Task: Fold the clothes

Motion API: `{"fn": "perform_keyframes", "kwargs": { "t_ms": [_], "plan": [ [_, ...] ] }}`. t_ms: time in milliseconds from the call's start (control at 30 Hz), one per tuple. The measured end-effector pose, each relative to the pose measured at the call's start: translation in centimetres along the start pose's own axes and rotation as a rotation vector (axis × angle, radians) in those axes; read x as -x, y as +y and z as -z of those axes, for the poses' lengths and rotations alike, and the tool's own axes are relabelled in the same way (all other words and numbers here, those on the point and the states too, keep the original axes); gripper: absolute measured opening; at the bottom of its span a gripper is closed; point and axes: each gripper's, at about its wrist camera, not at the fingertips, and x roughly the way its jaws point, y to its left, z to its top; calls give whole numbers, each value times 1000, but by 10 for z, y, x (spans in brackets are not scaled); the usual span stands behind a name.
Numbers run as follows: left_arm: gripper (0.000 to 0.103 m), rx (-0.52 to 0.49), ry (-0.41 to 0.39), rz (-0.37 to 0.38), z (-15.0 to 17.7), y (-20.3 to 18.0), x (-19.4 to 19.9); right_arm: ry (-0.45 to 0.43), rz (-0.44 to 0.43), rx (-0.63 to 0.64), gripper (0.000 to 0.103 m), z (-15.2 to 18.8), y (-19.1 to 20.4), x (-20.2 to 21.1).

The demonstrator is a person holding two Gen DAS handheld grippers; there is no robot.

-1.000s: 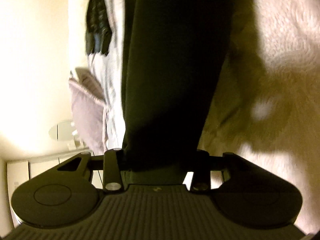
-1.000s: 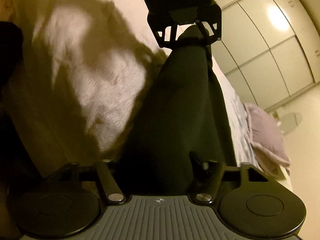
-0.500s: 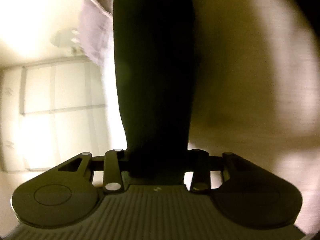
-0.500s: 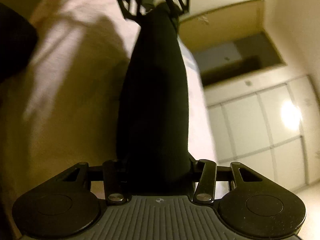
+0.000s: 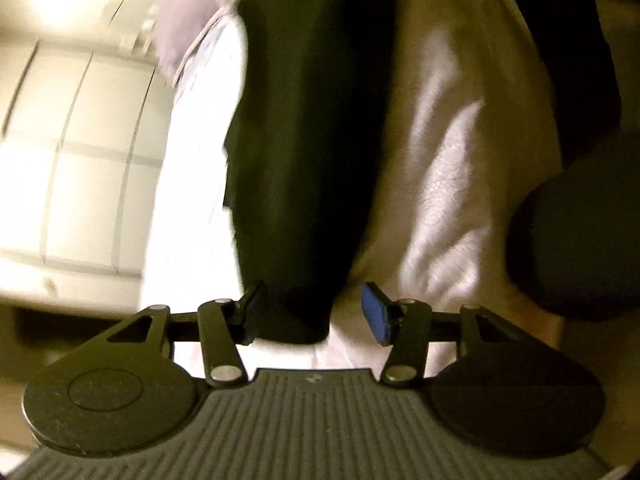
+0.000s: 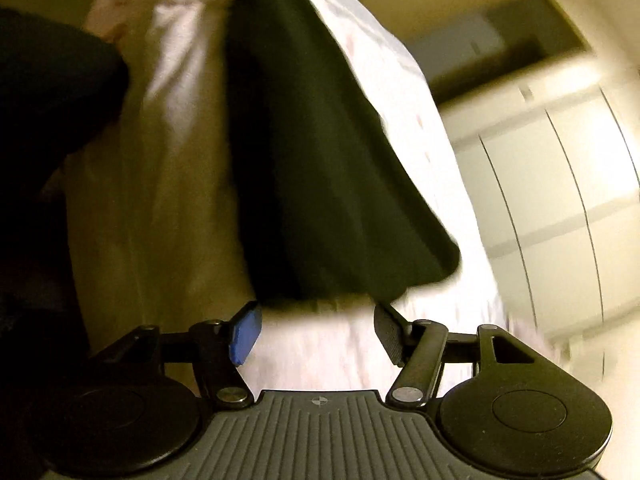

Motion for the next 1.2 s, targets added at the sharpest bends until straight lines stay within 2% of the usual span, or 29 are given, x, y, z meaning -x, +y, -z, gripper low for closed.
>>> {"fn": "perform_keyframes", "kwargs": {
  "t_ms": [100,233,400,567,633,767,833,867,900,933,967,1000,1033,1100,1200],
  "plan": [
    [48,161,-6,42,5,43,18,-7,-13,-237,61,11,-33,19],
    [48,377,-50,44,-19,95,28,-75,-48,-583,61,23,-88,35],
    [48,601,-141,156,-56,162,17,-173,-167,-910,61,13,-140,10],
    [48,681,-156,288,-90,195,-25,-178,-256,-1060,61,7,-184,-47],
    [48,715,-127,341,-90,189,-65,-188,-292,-1131,61,21,-198,-57],
    [44,852,-73,516,-87,187,-147,-203,-377,-1283,62,38,-219,-98],
    [32,912,-83,578,-83,185,-166,-203,-403,-1340,62,44,-226,-116],
    [5,912,-98,582,-82,185,-167,-196,-407,-1346,62,44,-226,-121],
    [0,898,-119,571,-82,185,-164,-187,-409,-1346,62,45,-225,-124],
    [0,894,-146,549,-81,185,-161,-177,-410,-1345,60,45,-224,-127],
    [0,920,-182,509,-77,187,-155,-168,-412,-1345,38,46,-223,-131],
    [0,964,-220,465,-70,191,-148,-159,-413,-1345,28,46,-222,-134],
    [0,998,-240,434,-64,192,-145,-150,-415,-1344,25,46,-221,-137],
    [0,1041,-223,413,-54,189,-146,-131,-418,-1343,25,47,-219,-144],
    [1,1039,-126,446,-52,171,-168,-104,-423,-1342,25,48,-216,-154]
  ]
}}
